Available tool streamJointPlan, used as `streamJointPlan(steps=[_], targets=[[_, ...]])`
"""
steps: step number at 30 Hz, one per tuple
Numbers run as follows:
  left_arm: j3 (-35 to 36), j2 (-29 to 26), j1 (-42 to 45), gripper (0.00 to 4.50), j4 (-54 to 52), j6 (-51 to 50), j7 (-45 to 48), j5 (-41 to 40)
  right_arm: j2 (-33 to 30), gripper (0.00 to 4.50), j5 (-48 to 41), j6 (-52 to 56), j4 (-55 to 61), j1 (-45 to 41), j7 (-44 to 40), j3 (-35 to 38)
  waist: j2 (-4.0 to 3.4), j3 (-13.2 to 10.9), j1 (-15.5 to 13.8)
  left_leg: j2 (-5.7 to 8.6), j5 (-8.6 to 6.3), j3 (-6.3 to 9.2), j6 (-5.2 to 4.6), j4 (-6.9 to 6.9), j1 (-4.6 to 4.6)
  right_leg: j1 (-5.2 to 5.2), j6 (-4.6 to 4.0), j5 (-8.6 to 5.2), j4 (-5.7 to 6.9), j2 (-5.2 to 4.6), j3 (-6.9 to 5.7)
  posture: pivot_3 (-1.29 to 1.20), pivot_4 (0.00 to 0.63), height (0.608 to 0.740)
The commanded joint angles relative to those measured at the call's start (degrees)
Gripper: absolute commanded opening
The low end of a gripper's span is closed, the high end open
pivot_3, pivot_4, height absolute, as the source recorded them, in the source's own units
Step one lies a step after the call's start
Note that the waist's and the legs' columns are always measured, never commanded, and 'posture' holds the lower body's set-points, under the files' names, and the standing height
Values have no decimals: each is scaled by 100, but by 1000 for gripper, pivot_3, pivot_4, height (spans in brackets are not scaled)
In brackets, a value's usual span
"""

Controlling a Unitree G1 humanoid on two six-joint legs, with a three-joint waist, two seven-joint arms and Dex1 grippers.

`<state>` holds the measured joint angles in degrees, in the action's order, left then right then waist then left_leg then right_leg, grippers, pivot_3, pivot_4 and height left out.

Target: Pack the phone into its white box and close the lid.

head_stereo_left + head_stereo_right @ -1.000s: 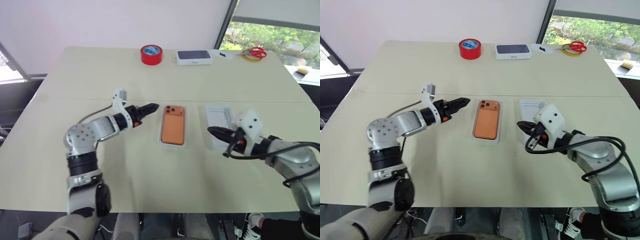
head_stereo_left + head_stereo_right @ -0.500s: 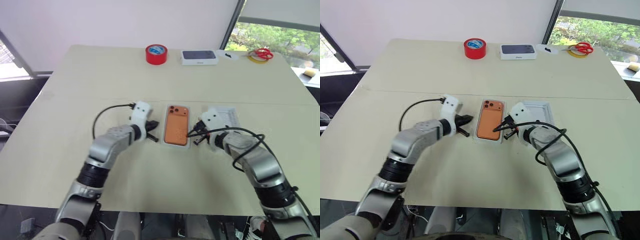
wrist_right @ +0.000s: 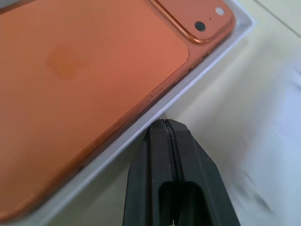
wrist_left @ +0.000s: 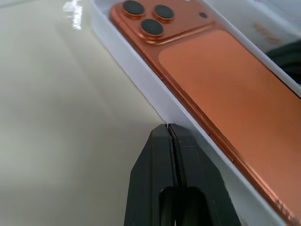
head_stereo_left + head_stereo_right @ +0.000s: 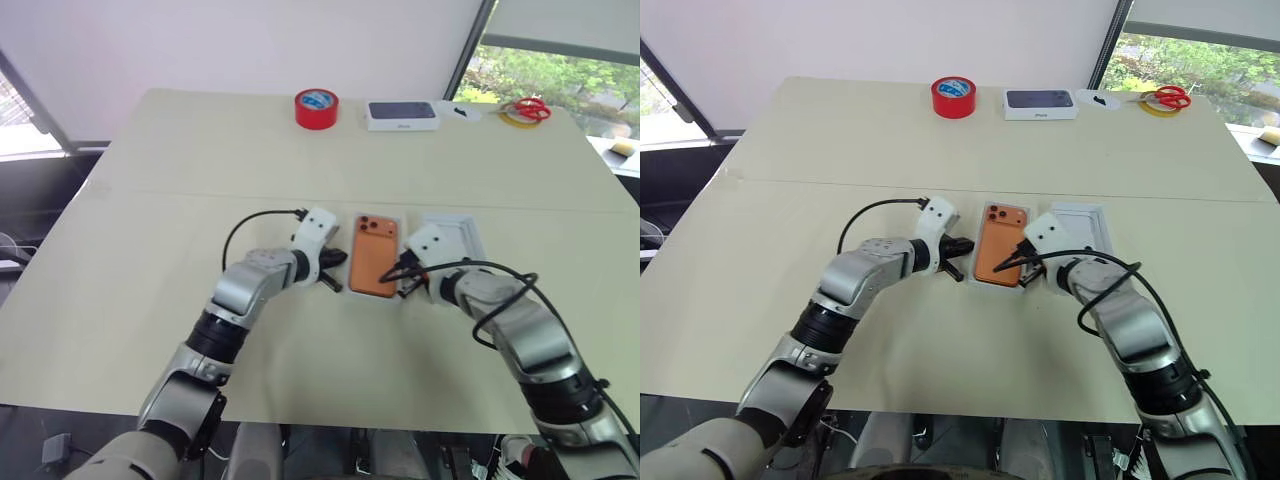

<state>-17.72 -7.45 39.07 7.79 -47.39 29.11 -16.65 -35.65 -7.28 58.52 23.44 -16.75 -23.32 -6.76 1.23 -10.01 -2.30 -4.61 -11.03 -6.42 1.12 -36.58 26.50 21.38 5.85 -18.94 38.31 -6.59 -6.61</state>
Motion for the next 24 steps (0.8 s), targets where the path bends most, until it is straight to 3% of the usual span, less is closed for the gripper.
streamJointPlan(steps=[1, 6, 12, 24], targets=[[-482, 608, 320, 44, -83, 31, 557, -208, -166, 0, -209, 102, 701, 263, -223, 284, -2, 1, 12, -1, -3, 0, -5, 0, 0, 1, 0, 0, 1, 1, 0, 0, 150, 730], [-702, 1211, 461, 44, 326, 18, 756, -108, -598, 0, -362, 429, 1341, 1108, -417, 1050, -6, 3, 4, 0, -7, 4, -11, -1, 1, 0, 0, 0, -1, 0, 0, 0, 150, 730], [-758, 1532, 423, 44, 560, -38, 939, -45, -737, 0, -418, 540, 1715, 1904, -533, 1649, -30, 15, 26, -6, -9, 16, -14, 0, -6, 1, -1, 0, 2, 3, 3, 0, 150, 730], [-734, 1137, 297, 44, 467, -238, 1244, 133, -855, 0, -400, 370, 1535, 2013, -576, 1876, -33, 16, 18, -5, -9, 22, -15, -1, -5, 0, -1, 0, 2, 3, 3, 0, 150, 730]])
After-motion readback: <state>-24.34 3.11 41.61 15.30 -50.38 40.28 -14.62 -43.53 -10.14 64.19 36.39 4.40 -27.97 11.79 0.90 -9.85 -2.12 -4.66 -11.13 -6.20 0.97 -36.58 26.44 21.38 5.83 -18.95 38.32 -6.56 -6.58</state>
